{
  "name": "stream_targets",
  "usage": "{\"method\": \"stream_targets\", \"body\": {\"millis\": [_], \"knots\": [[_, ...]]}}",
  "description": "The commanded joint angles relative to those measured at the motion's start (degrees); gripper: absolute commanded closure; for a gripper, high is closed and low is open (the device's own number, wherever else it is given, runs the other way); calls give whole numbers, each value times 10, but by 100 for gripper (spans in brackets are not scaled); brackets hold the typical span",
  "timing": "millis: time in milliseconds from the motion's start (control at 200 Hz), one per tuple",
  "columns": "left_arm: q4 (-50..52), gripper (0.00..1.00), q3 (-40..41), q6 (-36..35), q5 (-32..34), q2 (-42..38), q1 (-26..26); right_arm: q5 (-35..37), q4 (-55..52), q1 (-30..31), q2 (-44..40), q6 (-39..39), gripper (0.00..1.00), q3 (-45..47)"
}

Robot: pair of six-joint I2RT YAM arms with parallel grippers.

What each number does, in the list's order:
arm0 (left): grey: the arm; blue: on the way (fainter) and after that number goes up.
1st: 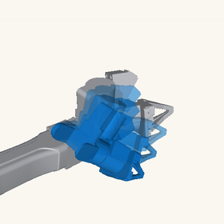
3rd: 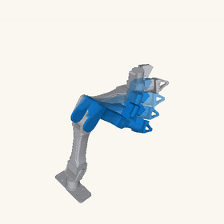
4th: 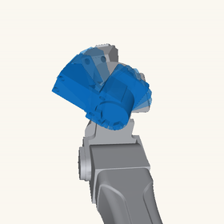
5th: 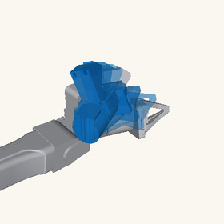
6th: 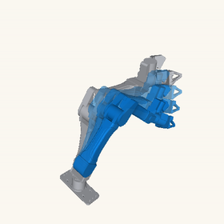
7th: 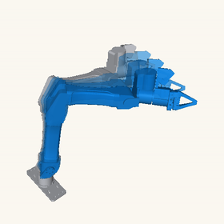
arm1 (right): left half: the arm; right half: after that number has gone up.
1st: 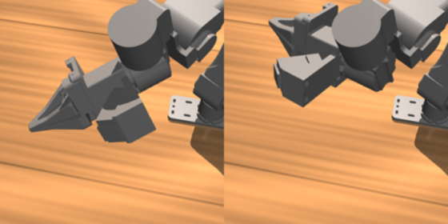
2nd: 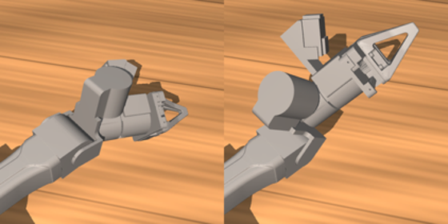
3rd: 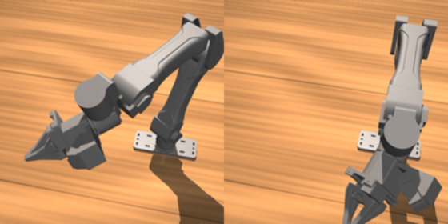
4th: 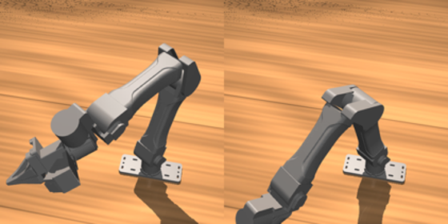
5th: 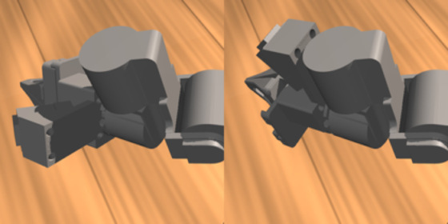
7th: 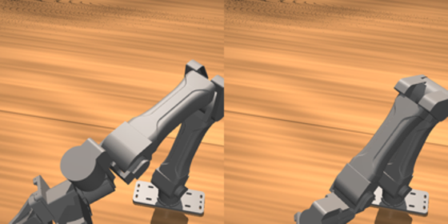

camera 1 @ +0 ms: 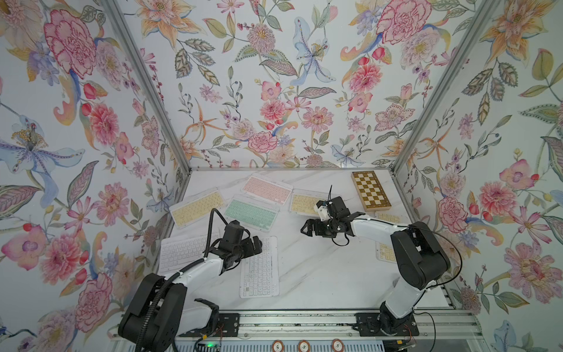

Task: Stack the numeric keypads
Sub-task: Move the numeric keypad to the center of the board.

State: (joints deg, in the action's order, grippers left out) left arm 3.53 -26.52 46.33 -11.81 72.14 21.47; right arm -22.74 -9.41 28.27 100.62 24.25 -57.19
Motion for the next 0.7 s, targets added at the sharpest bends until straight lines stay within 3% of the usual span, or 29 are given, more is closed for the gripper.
{"method": "stream_targets", "body": {"millis": [0, 280, 450, 696], "knots": [[153, 1, 18, -12, -10, -1, 5, -1, -9, 18, -9, 4, 1, 1], [181, 1, 1, -6, -16, 9, 27, 73, -59, 133, 40, 1, 1, -65], [126, 1, 32, 31, -66, -4, 28, 112, -76, 200, 81, 12, 0, -108], [109, 1, 37, 35, -74, -7, 30, 186, -134, 253, 129, 15, 6, -166]]}}
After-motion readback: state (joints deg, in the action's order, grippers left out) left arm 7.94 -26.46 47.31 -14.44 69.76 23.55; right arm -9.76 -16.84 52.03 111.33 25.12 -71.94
